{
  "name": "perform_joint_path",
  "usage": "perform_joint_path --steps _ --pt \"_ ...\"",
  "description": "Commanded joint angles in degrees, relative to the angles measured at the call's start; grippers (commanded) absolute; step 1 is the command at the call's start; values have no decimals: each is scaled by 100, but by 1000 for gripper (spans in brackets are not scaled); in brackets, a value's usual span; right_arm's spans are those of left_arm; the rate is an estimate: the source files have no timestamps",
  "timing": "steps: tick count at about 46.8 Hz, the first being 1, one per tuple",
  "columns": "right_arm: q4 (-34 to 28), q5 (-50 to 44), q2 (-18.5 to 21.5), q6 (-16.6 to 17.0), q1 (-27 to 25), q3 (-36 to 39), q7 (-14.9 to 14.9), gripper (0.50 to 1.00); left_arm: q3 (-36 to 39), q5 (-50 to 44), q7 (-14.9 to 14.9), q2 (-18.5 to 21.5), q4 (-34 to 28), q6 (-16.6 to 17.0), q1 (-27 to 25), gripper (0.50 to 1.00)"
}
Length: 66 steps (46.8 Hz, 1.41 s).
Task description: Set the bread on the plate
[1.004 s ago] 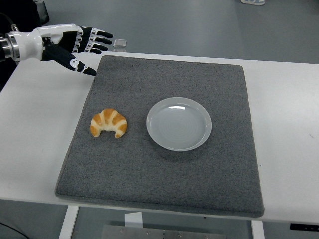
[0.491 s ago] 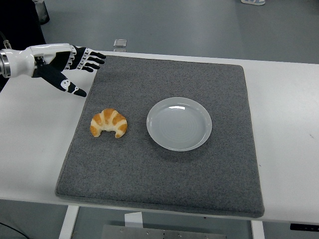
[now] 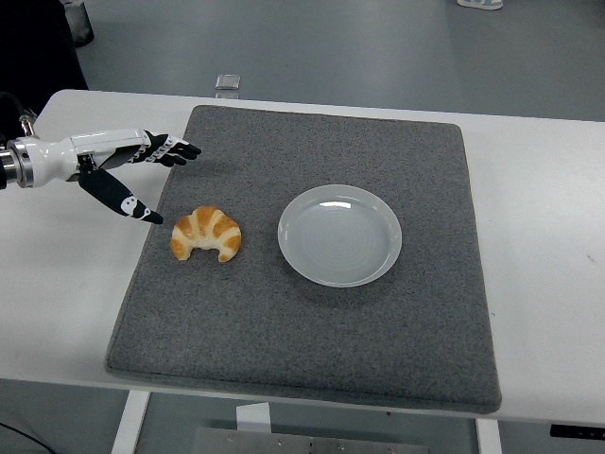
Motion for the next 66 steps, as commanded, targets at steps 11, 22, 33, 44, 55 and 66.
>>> perform_joint_path --steps 11,22,33,44,55,66 --pt "0 0 0 0 0 -6 0 952 10 339 -58 -437 29 402 341 984" --pt "0 0 0 0 0 3 0 952 80 761 -49 -841 81 955 526 986" --pt "0 0 0 0 0 3 0 952 318 875 -49 -982 283 1430 509 984" --pt "0 0 0 0 0 3 0 952 582 1060 -49 -1299 416 1755 482 984" --pt "0 0 0 0 0 -6 0 952 599 1508 -49 -1413 433 1931 465 984" --pt "0 0 0 0 0 3 0 952 801 1745 -49 -1404 460 1922 377 962"
